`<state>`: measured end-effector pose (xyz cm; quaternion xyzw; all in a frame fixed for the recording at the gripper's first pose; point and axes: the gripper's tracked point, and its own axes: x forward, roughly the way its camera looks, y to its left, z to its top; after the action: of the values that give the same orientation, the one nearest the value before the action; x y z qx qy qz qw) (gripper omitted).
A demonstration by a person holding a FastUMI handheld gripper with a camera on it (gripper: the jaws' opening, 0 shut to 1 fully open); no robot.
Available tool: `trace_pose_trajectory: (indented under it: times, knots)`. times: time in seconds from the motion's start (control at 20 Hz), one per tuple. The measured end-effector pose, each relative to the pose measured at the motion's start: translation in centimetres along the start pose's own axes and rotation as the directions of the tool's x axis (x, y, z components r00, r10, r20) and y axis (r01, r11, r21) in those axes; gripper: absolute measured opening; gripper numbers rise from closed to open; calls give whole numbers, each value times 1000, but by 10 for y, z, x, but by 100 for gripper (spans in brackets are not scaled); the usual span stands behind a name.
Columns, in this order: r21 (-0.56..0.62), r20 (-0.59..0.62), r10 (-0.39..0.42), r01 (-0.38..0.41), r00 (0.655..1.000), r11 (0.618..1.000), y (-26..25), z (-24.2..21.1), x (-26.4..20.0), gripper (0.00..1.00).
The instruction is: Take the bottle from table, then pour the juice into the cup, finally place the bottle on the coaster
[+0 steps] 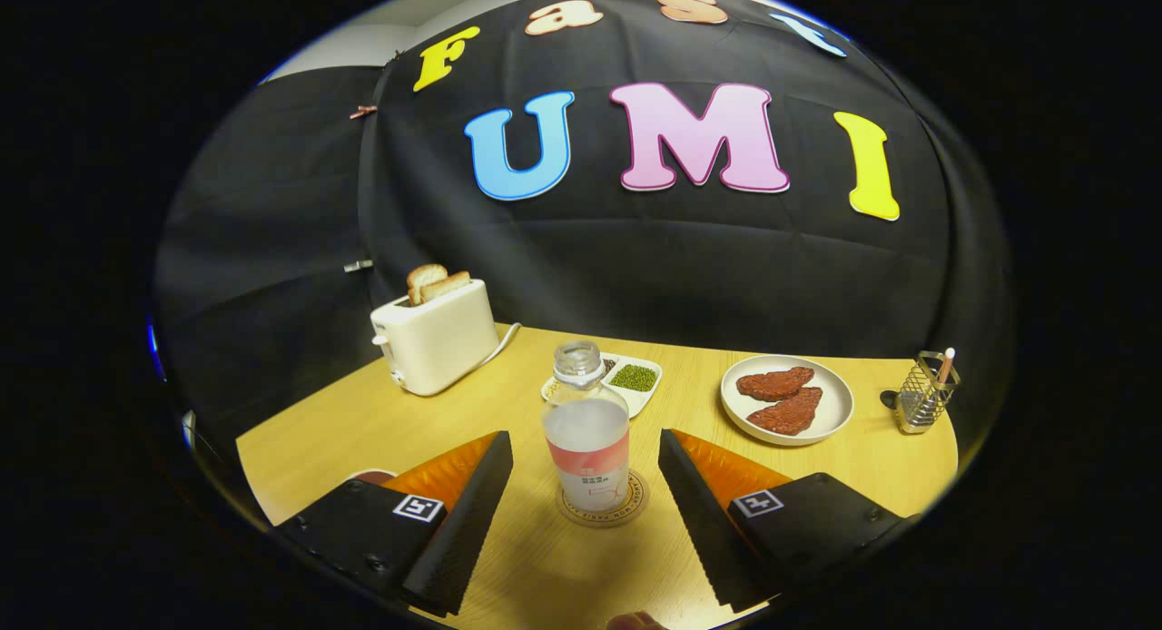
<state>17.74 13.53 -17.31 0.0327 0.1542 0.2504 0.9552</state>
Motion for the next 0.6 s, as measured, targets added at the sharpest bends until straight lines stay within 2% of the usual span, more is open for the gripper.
trace_pose_trajectory:
  times: [0.1,0.3,0.5,0.6]
  knots:
    - [1,29,-9,9,1000,1000,-5,22,-30,99]
    - [-6,128,-104,106,986,994,-35,74,-92,99]
    - [4,245,-239,246,940,969,-66,125,-157,99]
    - [17,259,-296,303,919,953,-73,134,-187,99]
